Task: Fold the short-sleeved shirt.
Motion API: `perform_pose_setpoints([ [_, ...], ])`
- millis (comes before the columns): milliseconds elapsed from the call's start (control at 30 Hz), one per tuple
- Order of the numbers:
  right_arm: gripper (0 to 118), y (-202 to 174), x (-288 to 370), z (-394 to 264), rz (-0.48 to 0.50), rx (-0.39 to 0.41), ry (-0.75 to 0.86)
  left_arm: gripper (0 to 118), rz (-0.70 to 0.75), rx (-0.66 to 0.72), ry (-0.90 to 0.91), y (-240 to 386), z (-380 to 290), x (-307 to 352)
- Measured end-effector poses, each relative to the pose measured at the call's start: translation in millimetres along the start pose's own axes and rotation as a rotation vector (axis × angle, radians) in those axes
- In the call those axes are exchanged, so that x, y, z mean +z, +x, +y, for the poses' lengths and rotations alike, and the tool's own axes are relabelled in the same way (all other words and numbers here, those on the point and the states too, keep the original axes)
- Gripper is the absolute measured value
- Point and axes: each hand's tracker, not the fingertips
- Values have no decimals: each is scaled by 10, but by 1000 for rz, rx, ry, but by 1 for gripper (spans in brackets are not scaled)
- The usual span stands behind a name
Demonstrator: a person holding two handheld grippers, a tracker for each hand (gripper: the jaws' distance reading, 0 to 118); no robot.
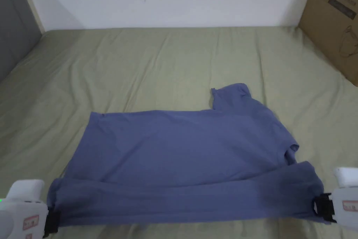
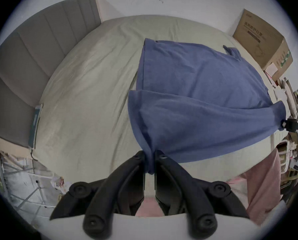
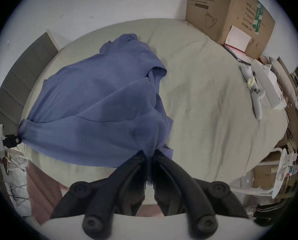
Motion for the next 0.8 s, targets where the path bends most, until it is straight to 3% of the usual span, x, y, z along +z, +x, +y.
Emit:
perform_pose_setpoints([
  [100, 10, -45, -155, -306, -7, 17, -41, 12, -4, -27, -22, -21, -206, -155],
  [133, 19, -46, -232, -337, -16, 15, -55, 28, -12, -6, -32, -51, -214, -231],
  [167, 39, -41, -317, -342, -54, 9, -83, 57, 15, 17, -61, -52, -198, -263],
  [200, 65, -49, -315, -323, -66, 0, -79, 97, 31, 8, -66, -42, -169, -270],
  [233, 72, -46, -263, -284, -62, -7, -65, 109, 23, 3, -49, -39, -152, -217],
  [367, 71, -145, 24, 45, -58, 25, 42, 102, -17, 39, 95, -22, 150, 78],
  [400, 71, -186, 87, 139, -63, 40, 68, 94, -26, 39, 124, -43, 248, 111],
  [433, 70, -248, 173, 243, -68, 53, 98, 78, -37, 47, 158, -26, 337, 161],
  [467, 66, -300, 232, 340, -62, 65, 130, 53, -57, 71, 186, -6, 424, 198],
  [500, 45, -360, 257, 434, -62, 78, 151, 20, -68, 84, 205, 23, 499, 174],
  [533, 20, -424, 250, 521, -75, 82, 155, 4, -71, 85, 208, 294, 528, 378],
  [567, 1, -532, 244, 618, -101, 79, 153, 4, -69, 82, 201, 352, 577, 333],
  [633, 0, -609, 69, 723, -86, 73, 146, 0, -47, 46, 191, 503, 620, 234],
  [733, 0, -727, -273, 801, -12, 3, 75, 0, -56, 40, 158, 682, 642, 70],
  [800, 0, -832, -419, 864, -14, 18, 60, 0, -86, 61, 130, 675, 688, -126],
])
